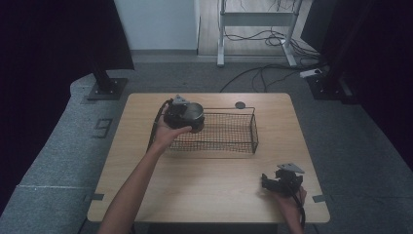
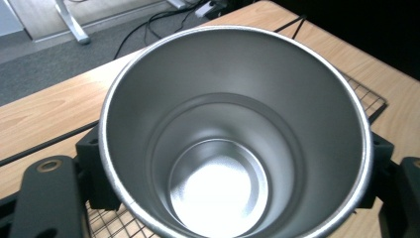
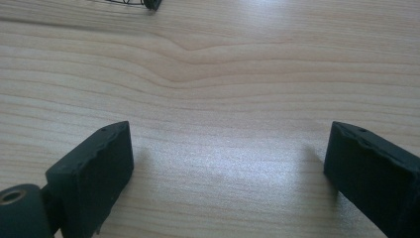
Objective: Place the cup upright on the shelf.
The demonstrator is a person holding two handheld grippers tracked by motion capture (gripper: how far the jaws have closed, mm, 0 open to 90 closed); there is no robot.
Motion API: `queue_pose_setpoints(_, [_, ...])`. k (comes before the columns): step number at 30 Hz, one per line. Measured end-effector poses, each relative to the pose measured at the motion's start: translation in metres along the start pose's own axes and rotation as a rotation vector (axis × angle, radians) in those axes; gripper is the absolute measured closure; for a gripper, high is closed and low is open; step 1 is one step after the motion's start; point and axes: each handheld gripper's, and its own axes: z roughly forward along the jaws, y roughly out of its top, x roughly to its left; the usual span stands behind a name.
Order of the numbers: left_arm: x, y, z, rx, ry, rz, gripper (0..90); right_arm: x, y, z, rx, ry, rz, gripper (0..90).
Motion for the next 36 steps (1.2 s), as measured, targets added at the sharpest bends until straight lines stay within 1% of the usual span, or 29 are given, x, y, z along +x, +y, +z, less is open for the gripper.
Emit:
queue_pose_setpoints(4, [0.0,-0.001,0.005,0.008,-0.001,-0.001,18.8,0.0,0.0,0.0,0.0,0.0,0.0,4.9])
queue_pose_setpoints(8, [-0.003,-0.004,0.016,0.034,0.0,0.016,18.7,0.0,0.0,0.0,0.0,0.0,0.0,5.0])
queue_pose_setpoints(11, [-0.003,-0.007,0.023,0.042,-0.007,0.009,18.7,0.0,0.0,0.0,0.0,0.0,0.0,5.0])
queue_pose_setpoints(12, [-0.003,-0.007,0.023,0.042,-0.007,0.009,18.7,0.0,0.0,0.0,0.0,0.0,0.0,5.0])
queue_pose_setpoints(14, [-0.003,-0.011,0.029,0.053,-0.011,0.006,18.7,0.0,0.0,0.0,0.0,0.0,0.0,5.0])
queue_pose_setpoints(15, [-0.003,-0.011,0.029,0.053,-0.011,0.006,18.7,0.0,0.0,0.0,0.0,0.0,0.0,5.0])
queue_pose_setpoints(18, [-0.002,-0.016,0.036,0.075,-0.012,0.003,18.7,0.0,0.0,0.0,0.0,0.0,0.0,5.0])
queue_pose_setpoints(22, [-0.001,-0.02,0.042,0.083,-0.017,-0.018,18.7,0.0,0.0,0.0,0.0,0.0,0.0,5.0])
queue_pose_setpoints(24, [-0.001,-0.021,0.043,0.088,-0.014,-0.018,18.7,0.0,0.0,0.0,0.0,0.0,0.0,5.0])
queue_pose_setpoints(25, [-0.001,-0.022,0.047,0.099,-0.013,-0.017,18.7,0.0,0.0,0.0,0.0,0.0,0.0,4.9])
queue_pose_setpoints(29, [-0.003,-0.025,0.053,0.115,-0.012,-0.017,18.7,0.0,0.0,0.0,0.0,0.0,0.0,5.0])
queue_pose_setpoints(32, [-0.004,-0.026,0.058,0.133,-0.002,-0.01,18.7,0.0,0.0,0.0,0.0,0.0,-0.001,5.0])
queue_pose_setpoints(36, [-0.004,-0.027,0.06,0.14,-0.003,-0.012,18.7,0.0,0.0,0.0,0.0,0.0,0.0,4.9])
